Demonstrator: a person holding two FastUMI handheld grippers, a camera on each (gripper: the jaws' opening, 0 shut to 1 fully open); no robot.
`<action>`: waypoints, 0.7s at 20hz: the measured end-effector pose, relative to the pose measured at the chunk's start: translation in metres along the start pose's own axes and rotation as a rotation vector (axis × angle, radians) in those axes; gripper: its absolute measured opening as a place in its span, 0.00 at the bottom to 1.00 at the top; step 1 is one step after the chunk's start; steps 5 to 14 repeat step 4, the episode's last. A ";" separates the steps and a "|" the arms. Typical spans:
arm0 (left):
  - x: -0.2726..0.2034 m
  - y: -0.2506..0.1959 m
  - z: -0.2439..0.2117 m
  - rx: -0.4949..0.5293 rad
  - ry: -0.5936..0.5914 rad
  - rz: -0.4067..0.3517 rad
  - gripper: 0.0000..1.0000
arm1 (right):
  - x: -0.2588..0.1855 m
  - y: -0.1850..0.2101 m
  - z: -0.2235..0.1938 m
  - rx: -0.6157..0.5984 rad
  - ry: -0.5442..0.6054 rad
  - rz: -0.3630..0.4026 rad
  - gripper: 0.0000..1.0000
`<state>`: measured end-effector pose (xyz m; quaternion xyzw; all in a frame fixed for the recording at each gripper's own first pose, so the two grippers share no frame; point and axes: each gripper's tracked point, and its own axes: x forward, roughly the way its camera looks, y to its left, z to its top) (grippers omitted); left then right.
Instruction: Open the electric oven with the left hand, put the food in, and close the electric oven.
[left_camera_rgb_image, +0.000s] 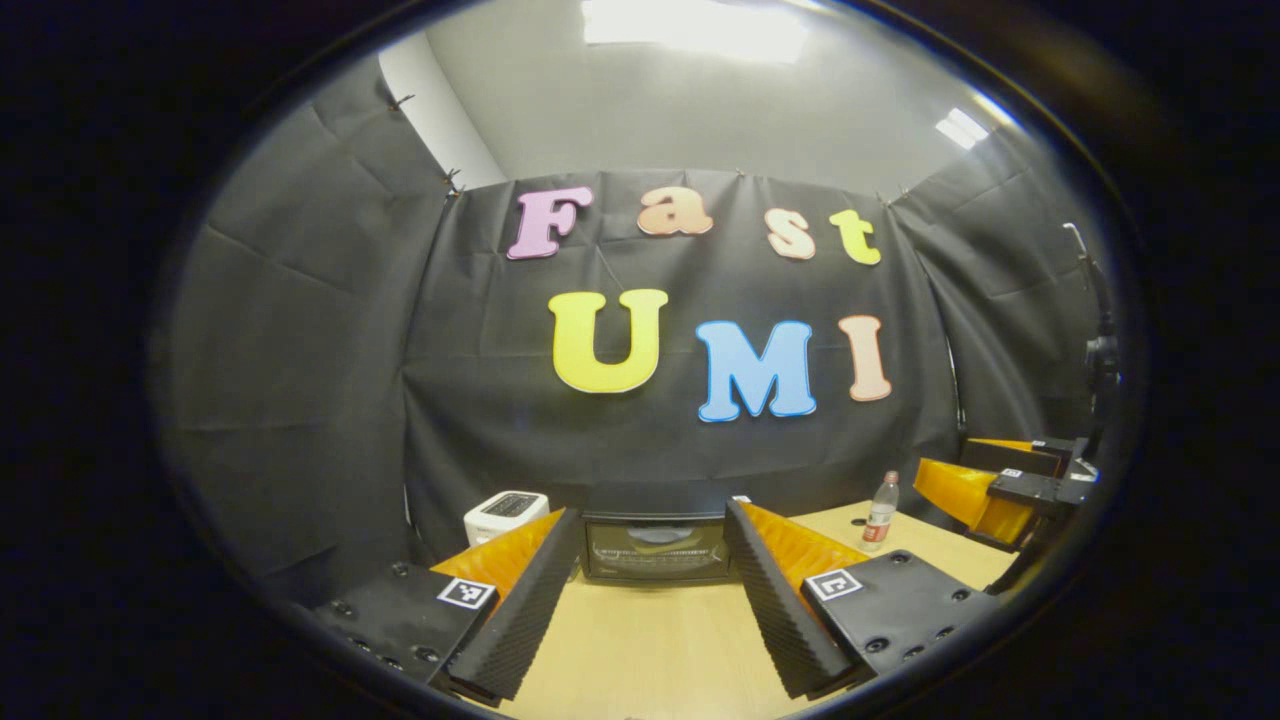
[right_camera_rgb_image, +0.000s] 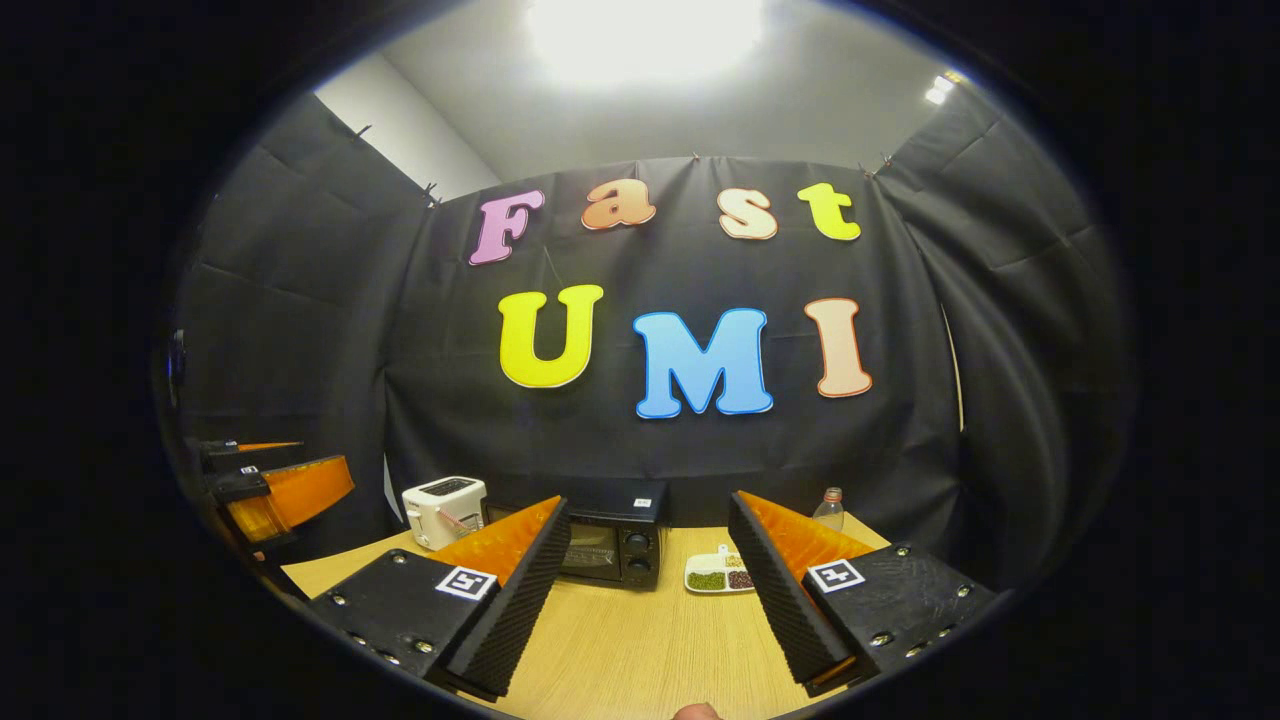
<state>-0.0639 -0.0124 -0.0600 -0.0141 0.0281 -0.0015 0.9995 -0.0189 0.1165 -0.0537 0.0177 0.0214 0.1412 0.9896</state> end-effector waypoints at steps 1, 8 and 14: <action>-0.001 0.000 0.000 -0.005 0.000 -0.002 1.00 | 0.005 0.002 0.000 -0.001 -0.002 -0.001 0.98; -0.001 0.003 0.002 -0.007 -0.005 -0.004 1.00 | 0.013 0.005 0.002 0.003 -0.015 -0.005 0.98; -0.001 0.003 0.002 -0.007 -0.005 -0.004 1.00 | 0.013 0.005 0.002 0.003 -0.015 -0.005 0.98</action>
